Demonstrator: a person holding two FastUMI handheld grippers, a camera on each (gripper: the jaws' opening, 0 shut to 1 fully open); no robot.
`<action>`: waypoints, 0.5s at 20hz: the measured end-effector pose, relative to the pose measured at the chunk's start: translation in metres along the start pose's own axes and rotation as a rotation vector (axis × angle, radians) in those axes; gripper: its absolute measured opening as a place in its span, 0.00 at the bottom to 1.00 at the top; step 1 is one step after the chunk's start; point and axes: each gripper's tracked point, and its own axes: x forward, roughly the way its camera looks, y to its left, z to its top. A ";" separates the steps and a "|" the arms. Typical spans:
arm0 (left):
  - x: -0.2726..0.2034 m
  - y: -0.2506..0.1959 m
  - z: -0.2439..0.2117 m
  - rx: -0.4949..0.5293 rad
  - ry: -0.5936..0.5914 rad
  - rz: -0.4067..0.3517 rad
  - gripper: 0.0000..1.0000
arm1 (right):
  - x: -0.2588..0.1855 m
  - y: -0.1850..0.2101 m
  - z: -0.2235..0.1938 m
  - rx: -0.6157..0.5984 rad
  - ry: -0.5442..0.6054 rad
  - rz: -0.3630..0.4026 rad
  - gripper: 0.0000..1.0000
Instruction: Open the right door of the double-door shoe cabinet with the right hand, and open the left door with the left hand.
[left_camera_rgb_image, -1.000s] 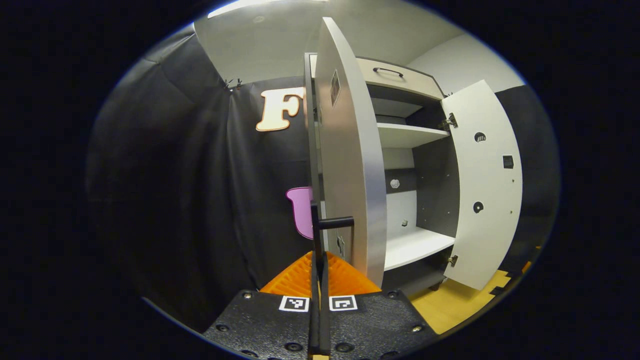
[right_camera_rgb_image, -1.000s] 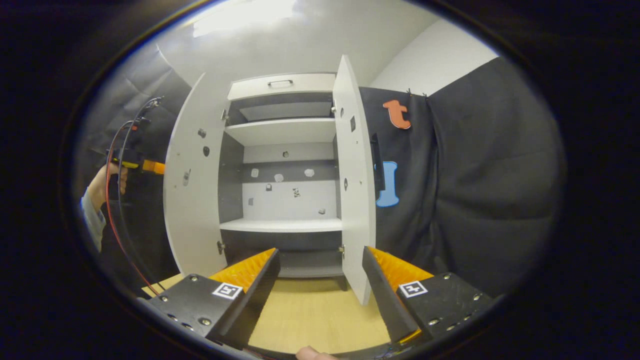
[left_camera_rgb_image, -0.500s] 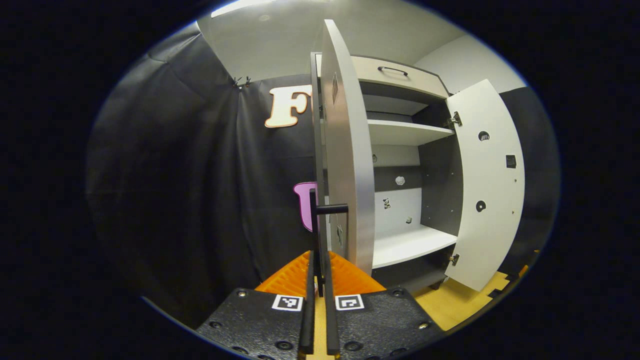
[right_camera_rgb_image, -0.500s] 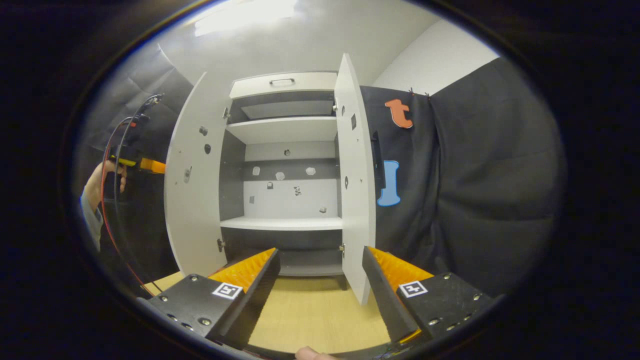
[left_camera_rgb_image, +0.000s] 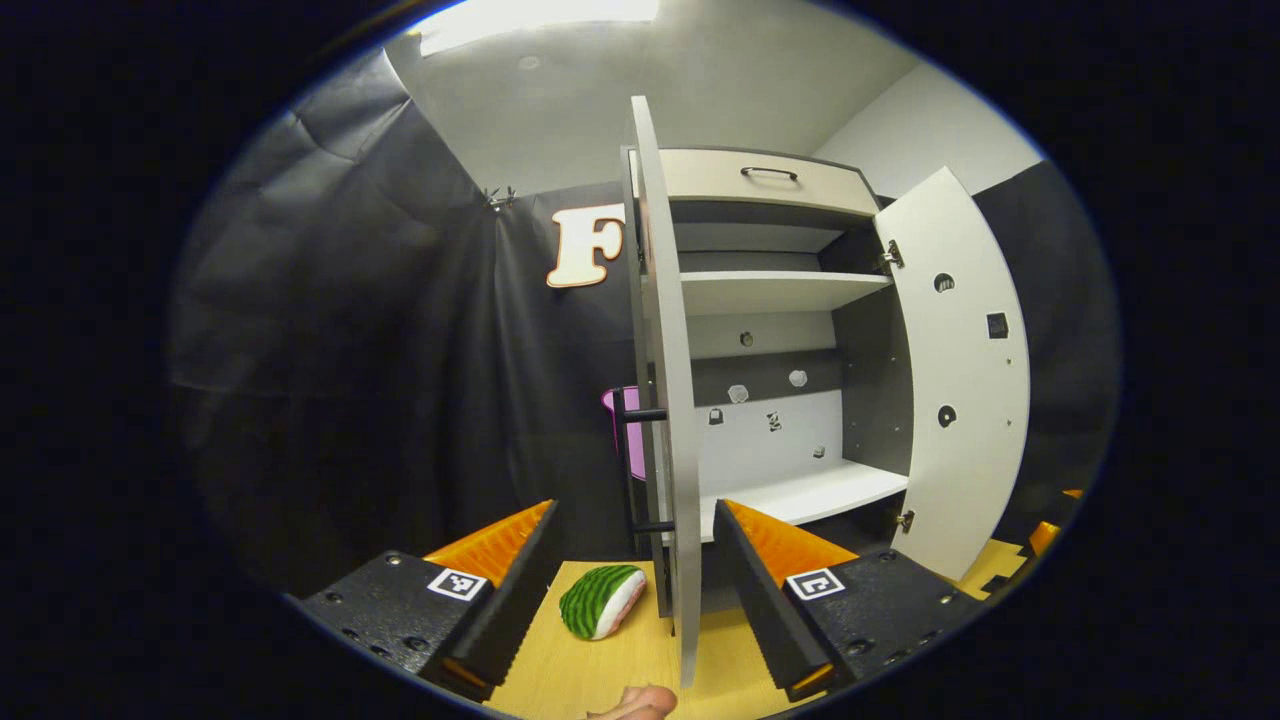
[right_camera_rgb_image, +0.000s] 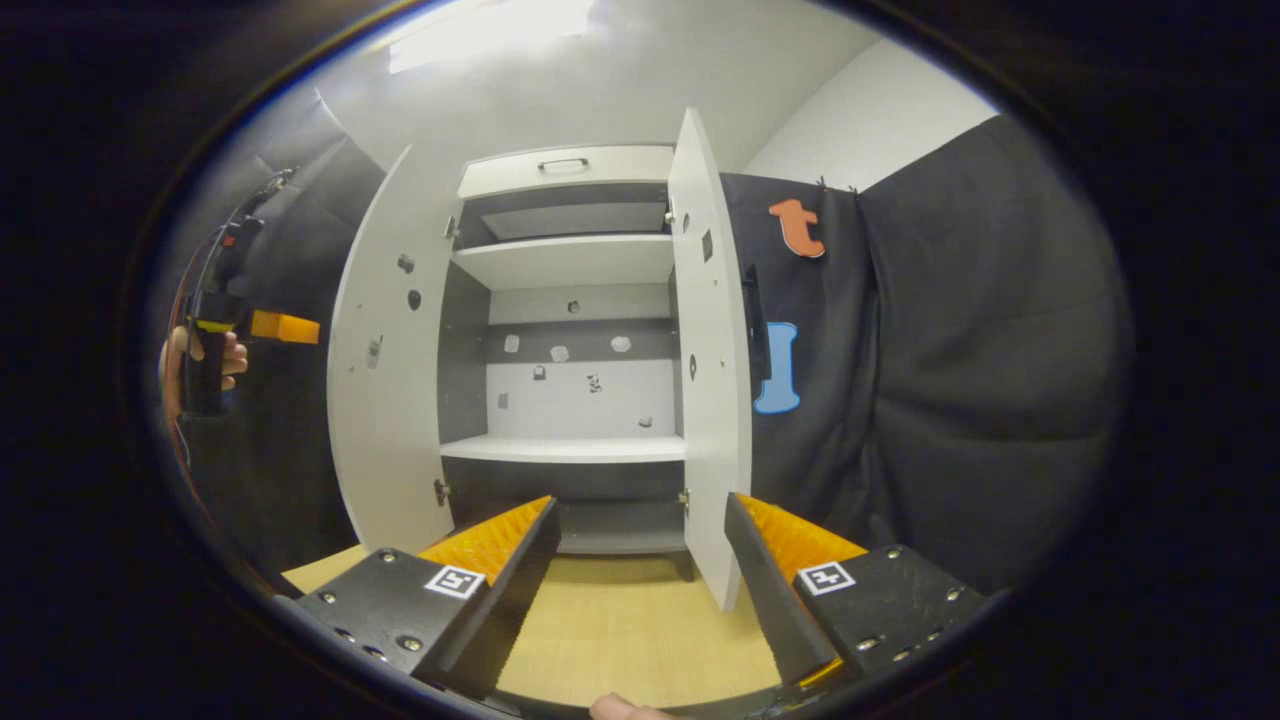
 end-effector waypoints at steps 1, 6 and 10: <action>-0.005 -0.004 0.000 -0.012 -0.002 0.007 0.96 | 0.000 0.001 0.001 0.001 -0.001 0.002 0.98; -0.027 -0.033 -0.012 -0.014 -0.006 0.031 0.99 | 0.003 0.004 0.007 -0.001 -0.006 0.004 0.98; -0.037 -0.081 -0.027 -0.062 0.012 -0.041 0.99 | 0.007 0.010 0.009 -0.013 0.003 0.007 0.98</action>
